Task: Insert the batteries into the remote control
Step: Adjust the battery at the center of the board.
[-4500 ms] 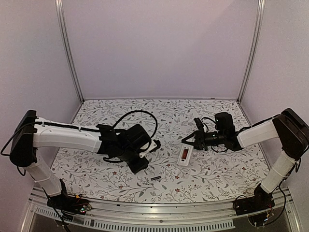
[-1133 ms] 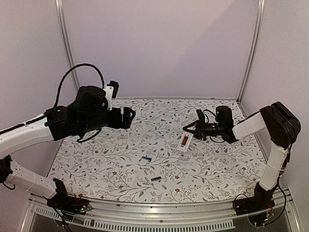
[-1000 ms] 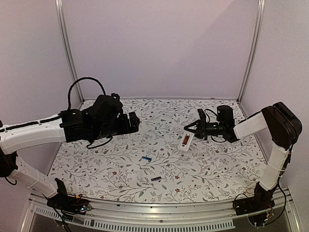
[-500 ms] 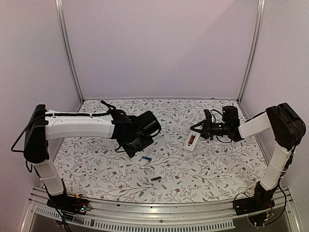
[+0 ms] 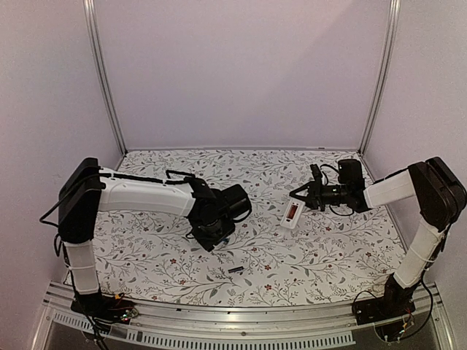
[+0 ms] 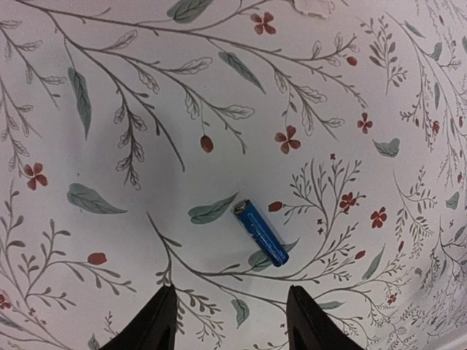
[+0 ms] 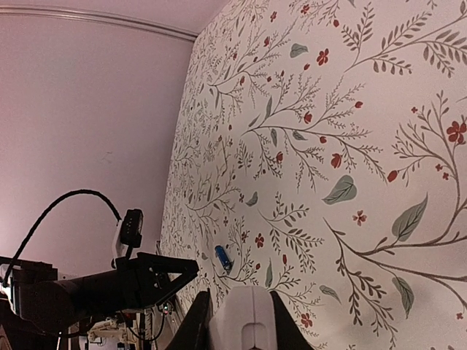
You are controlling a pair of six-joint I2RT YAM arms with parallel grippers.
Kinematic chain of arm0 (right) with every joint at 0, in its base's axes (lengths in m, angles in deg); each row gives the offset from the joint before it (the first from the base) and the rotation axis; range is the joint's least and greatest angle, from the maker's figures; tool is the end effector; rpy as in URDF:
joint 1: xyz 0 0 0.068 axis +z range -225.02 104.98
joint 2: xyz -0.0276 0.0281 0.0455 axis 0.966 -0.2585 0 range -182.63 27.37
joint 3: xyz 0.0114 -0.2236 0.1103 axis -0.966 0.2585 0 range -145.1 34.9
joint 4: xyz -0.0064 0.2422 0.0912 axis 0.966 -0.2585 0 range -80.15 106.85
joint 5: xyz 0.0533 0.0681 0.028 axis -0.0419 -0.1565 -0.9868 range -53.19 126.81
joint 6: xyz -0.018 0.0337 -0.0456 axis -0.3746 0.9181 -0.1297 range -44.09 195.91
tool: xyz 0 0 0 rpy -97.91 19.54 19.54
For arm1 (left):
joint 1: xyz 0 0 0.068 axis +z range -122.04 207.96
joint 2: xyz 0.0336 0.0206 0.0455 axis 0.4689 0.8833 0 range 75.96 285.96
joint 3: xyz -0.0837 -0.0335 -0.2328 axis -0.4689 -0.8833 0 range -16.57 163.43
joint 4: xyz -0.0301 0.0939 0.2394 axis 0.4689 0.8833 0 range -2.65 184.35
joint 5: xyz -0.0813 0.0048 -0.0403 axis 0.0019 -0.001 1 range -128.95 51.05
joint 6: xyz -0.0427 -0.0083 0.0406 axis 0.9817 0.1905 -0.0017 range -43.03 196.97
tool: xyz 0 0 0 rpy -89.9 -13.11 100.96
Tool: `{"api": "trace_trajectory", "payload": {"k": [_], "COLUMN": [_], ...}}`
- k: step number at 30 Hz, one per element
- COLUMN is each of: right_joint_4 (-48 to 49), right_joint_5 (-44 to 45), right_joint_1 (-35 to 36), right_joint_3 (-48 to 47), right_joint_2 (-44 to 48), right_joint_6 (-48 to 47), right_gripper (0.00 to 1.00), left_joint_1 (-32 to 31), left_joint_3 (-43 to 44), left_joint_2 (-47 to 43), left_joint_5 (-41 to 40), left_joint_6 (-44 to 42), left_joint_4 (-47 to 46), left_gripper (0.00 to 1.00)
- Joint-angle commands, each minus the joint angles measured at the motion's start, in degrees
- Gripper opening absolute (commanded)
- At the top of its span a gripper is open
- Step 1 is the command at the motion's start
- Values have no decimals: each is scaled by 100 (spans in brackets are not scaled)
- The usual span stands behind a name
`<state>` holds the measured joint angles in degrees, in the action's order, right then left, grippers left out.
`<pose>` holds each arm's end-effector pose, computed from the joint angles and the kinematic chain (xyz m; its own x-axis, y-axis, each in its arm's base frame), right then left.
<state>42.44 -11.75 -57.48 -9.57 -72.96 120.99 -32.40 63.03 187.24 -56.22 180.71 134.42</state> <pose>0.3119 0.1329 0.1309 -0.9178 0.2015 -0.3422 -0.2363 0.4154 0.8784 0.1930 -0.3128 0.1475 -0.6631 -0.7101 -0.2366 -0.6615 0.7039 -0.2586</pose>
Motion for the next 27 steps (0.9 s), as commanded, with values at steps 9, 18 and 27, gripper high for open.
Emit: {"api": "trace_trajectory", "payload": {"k": [9,18,27], "right_joint_4": [-115,-119,-124], "right_joint_5": [4,5,3], "right_joint_1": [-35,-34,-31], "right_joint_3": [61,78,61], "right_joint_2": [113,114,103], "right_joint_6": [-170,-184,-191], "right_gripper": [0,0,0], "left_joint_1": [159,357,489], "left_joint_3": [238,419,860], "left_joint_2": [472,770,1302], "left_joint_5": [195,286,399], "left_joint_6": [65,12,-224], "left_joint_4": [-216,-139,253], "left_gripper": [46,40,23]}}
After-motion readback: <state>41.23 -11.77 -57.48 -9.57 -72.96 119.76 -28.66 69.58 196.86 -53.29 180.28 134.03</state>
